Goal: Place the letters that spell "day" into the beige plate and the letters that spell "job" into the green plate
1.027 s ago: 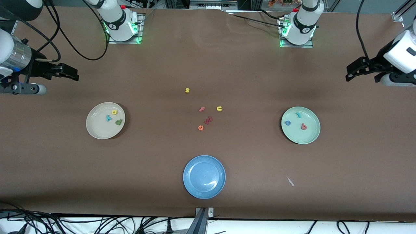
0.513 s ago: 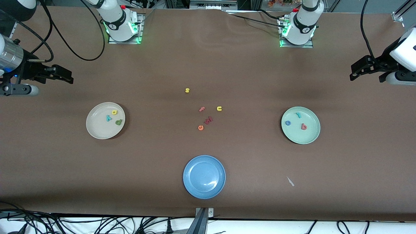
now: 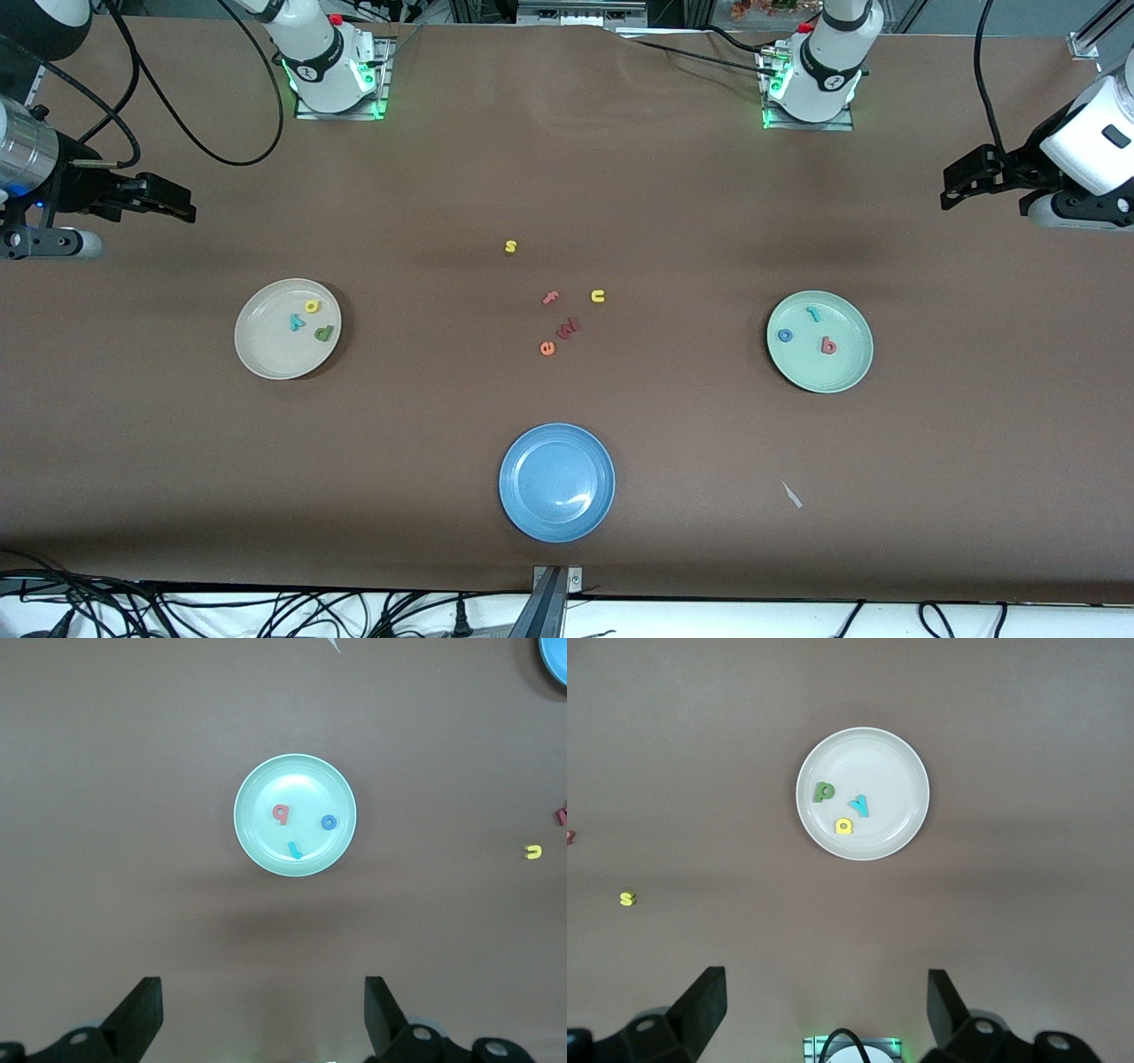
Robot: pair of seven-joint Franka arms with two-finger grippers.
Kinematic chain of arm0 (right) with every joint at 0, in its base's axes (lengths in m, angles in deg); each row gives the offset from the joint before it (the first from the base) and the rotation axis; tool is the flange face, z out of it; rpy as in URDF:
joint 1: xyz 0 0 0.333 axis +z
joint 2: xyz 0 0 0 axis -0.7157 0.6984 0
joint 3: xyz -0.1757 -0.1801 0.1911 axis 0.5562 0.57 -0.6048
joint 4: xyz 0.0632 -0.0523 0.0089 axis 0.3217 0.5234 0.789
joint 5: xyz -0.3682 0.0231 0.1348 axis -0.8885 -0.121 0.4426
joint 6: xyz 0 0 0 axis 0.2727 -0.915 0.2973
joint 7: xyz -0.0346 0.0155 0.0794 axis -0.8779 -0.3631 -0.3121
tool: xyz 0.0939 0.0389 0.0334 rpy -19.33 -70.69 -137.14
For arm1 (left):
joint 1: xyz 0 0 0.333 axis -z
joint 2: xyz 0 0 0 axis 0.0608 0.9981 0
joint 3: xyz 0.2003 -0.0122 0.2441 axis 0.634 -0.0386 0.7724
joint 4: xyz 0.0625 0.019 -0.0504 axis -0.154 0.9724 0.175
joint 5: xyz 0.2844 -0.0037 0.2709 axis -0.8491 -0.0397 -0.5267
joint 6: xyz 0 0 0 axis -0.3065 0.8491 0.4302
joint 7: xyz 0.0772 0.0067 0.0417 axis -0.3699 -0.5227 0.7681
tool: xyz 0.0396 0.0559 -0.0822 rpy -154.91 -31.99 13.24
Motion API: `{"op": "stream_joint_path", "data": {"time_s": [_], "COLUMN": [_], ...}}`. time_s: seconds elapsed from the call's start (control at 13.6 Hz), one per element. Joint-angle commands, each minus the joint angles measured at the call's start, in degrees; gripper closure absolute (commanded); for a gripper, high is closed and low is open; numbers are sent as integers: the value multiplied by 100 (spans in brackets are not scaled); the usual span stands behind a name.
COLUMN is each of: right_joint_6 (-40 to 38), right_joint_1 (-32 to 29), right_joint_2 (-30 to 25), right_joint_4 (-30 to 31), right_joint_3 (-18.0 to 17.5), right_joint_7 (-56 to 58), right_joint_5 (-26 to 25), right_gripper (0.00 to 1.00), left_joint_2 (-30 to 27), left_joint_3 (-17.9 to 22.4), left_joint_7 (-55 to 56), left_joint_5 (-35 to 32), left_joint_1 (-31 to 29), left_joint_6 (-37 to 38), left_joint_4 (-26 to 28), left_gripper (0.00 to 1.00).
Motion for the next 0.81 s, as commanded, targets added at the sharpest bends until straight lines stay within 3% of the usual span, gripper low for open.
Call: {"op": "stream_joint_path", "data": {"time_s": [0.0,0.73], "right_joint_6": [-103,-111], "right_joint_1": [-68,-103], "right_joint_2": [15,59], "right_joint_4": [-84,-84], "right_joint_3": [-51,-42], "right_joint_7": [78,78], "right_joint_5": [-102,-93], "right_gripper": [0,0], "left_joint_2": [55,116], "left_joint_3": [11,20], "left_joint_7": [-98,-115], "left_joint_5": [51,51], "left_joint_1": [11,-16], "left_joint_6": [130,121], "left_joint_4": [-110,-110], "left_gripper": [0,0]}}
